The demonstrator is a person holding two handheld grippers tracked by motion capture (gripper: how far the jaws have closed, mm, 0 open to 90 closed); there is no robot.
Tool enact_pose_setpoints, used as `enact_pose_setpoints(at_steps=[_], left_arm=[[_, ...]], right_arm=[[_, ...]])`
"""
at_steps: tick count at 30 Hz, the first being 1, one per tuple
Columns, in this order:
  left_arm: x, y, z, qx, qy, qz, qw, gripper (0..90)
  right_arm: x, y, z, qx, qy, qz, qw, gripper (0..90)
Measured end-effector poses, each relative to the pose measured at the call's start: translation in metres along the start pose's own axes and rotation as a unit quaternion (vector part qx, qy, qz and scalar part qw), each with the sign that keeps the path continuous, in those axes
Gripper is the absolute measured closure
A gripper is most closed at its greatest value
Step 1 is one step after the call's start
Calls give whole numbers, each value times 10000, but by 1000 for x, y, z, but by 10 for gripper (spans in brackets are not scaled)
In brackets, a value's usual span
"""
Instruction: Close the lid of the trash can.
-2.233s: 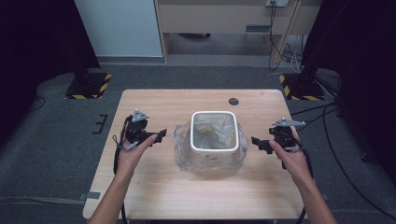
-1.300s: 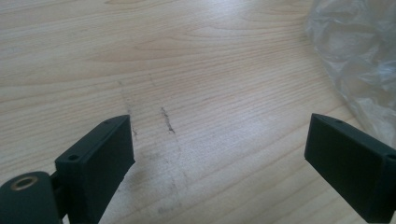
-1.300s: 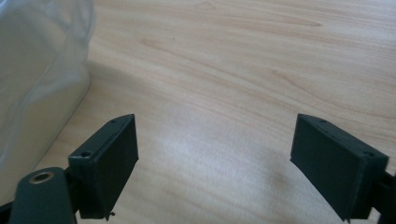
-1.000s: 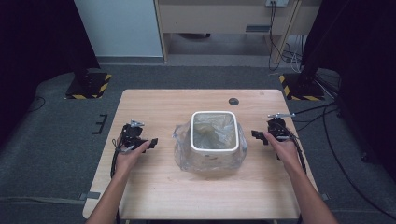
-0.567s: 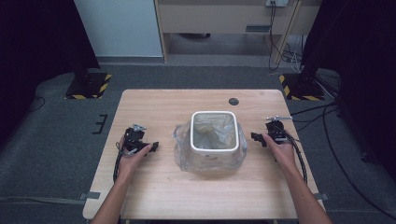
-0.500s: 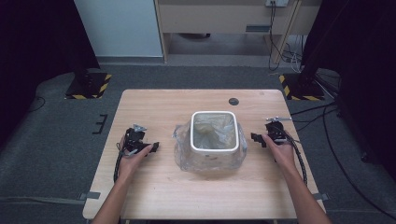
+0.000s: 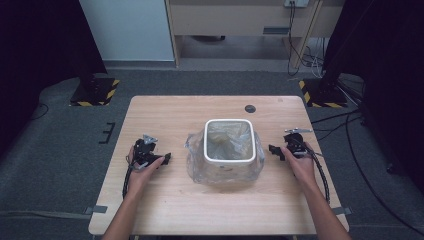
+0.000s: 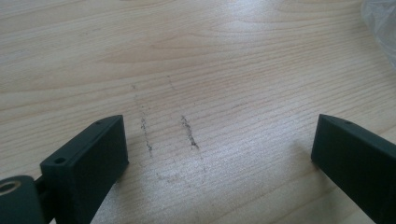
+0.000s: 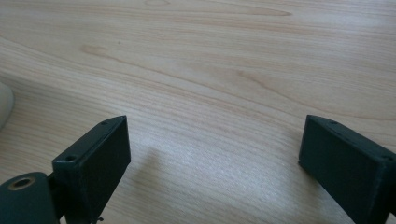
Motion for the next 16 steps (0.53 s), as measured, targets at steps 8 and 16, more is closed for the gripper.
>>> enact_pose_setpoints(at_steps=[8, 16], left_arm=[[-1, -2, -1, 76, -85, 13, 9999, 26], [-4, -4, -4, 193, -213, 19, 9996, 15]], right_arm=[[-13, -2, -1, -492, -277, -42, 9984, 24], [-26, -15, 4, -729, 7, 11, 9973, 7]])
Point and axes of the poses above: each handheld gripper's, and its own axes: y roughly forward along the jaws, x roughly out of its top, z roughly to its left, the point moved 1 cm from there along y, roughly forward along the jaws, and after that the axes turned 11 degrees about -y, right-handed, at the moved point
